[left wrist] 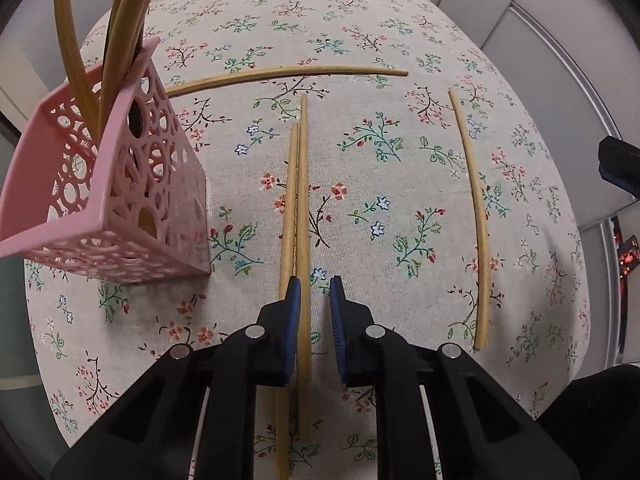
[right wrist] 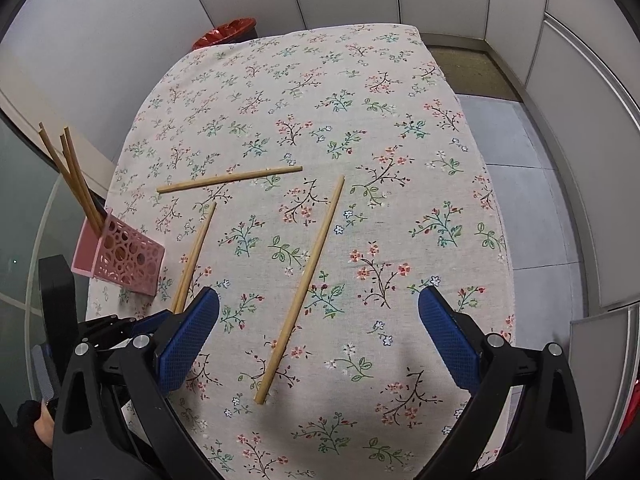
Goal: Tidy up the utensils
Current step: 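Move both open grippers down to the loose chopsticks on the cloth, then close the left gripper on a chopstick while the right gripper closes on another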
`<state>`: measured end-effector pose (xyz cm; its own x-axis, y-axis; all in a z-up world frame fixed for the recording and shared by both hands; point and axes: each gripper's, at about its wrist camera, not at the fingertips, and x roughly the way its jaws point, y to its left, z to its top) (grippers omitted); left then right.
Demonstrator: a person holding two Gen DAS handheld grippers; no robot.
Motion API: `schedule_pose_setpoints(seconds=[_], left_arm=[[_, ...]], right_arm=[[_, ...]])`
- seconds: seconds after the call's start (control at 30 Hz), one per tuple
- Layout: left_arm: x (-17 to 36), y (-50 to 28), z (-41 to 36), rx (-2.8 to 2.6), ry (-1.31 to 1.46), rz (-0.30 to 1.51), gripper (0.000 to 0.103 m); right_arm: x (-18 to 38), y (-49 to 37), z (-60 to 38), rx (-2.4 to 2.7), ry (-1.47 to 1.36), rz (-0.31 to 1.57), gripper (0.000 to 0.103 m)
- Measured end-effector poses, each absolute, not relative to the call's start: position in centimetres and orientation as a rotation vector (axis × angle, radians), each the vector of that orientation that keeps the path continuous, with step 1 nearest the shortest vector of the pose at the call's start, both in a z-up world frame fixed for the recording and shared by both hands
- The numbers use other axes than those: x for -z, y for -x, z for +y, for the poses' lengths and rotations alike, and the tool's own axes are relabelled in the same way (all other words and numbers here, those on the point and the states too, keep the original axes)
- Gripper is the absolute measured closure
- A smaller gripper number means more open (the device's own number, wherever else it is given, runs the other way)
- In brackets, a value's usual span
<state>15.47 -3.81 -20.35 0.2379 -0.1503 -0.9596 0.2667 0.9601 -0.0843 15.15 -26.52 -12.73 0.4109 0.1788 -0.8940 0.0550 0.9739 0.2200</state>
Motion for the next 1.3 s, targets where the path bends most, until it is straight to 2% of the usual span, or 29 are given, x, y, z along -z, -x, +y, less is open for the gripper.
schedule_pose_setpoints(seconds=[0.23,0.3,0.5,0.63,0.73,1.17,1.23,1.27,1.3], left_arm=[[21.0,-16.2,-4.5,0.27,-0.119,1.282,0.088],[21.1,-16.3,-4.9,0.266,-0.129,1.283,0.095],[21.0,-14.8,-6.2,0.353,-0.1,1.39,0.095],[20.3,-13.8,-7.3,0.4,-0.141,1.371,0.094],[19.9,-14.5,-8.1,0.385,-0.148,1.314,0.086],[21.5,-19.7,-12.2,0.29,-0.162,1.25,0.086],[21.7,-20.3,-12.6,0.269,-0.174,1.244,0.089],[21.7,-20.5,-12.7,0.264,-0.178,1.245,0.096],[21.7,-20.6,-12.7,0.262,-0.177,1.248,0.097]], right_arm=[[12.7,-15.1,-27.3,-0.071,-0.245,1.146,0.007],[12.8,-15.1,-27.4,-0.071,-0.245,1.148,0.007],[13.1,-15.2,-27.7,-0.062,-0.248,1.162,0.007],[13.2,-15.2,-28.3,-0.05,-0.256,1.167,0.007],[13.4,-15.3,-28.7,-0.043,-0.258,1.172,0.007],[14.5,-16.2,-30.0,-0.01,-0.278,1.198,0.007],[14.8,-16.3,-30.4,-0.001,-0.291,1.206,0.007],[15.0,-16.3,-30.5,0.003,-0.294,1.21,0.007],[15.1,-16.4,-30.6,0.007,-0.297,1.214,0.007]])
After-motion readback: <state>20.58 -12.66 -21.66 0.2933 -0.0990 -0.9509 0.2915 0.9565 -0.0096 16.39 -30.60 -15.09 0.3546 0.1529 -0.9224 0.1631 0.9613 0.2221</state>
